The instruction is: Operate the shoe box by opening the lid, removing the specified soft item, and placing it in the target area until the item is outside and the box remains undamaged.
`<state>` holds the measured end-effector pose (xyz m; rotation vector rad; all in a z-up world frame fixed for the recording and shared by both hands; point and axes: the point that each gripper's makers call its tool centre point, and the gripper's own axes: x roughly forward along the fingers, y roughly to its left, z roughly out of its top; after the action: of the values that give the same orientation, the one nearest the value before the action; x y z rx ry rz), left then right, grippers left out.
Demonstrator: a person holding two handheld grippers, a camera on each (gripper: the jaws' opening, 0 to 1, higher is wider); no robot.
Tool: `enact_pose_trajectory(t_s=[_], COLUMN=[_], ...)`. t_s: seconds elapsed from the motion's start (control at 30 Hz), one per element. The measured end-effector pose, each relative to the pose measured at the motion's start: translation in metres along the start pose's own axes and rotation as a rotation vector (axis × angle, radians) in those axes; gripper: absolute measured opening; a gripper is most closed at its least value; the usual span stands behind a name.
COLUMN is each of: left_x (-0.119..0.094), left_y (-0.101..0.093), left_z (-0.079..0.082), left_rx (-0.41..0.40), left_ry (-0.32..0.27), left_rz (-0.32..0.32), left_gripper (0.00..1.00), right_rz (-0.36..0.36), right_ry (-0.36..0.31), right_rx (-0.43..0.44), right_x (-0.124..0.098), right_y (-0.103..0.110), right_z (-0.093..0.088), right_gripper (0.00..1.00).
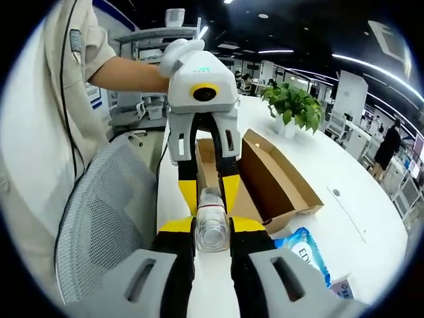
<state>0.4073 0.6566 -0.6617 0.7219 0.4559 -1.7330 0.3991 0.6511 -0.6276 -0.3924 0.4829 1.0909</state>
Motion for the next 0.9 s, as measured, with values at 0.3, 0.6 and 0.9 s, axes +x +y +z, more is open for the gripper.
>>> enact_pose_trajectory(t_s=[0.3, 0.6, 0.9], left_x=[0.001, -0.002, -0.014], left_y=[0.011, 0.025, 0.037], left_z=[0.001, -0.004, -0.017], left_rx=[0.000, -0.052, -0.157], left_ry=[-0.016, -0.033, -0.048], left_rz=[0.040, 0.084, 0.153], left_gripper=[0.27, 0.35, 0.45], right_rz=[-0.005, -0.005, -0.013], right_ry=[0.012, 0.026, 0.053], right_rx=[-0.006, -0.017, -0.032], right_x=[-0.002, -0.002, -0.008], right_y=[-0.005, -0.014, -0.037], right_z=[-0.001, -0.002, -0.003], right_gripper=[0.16, 0.16, 0.16])
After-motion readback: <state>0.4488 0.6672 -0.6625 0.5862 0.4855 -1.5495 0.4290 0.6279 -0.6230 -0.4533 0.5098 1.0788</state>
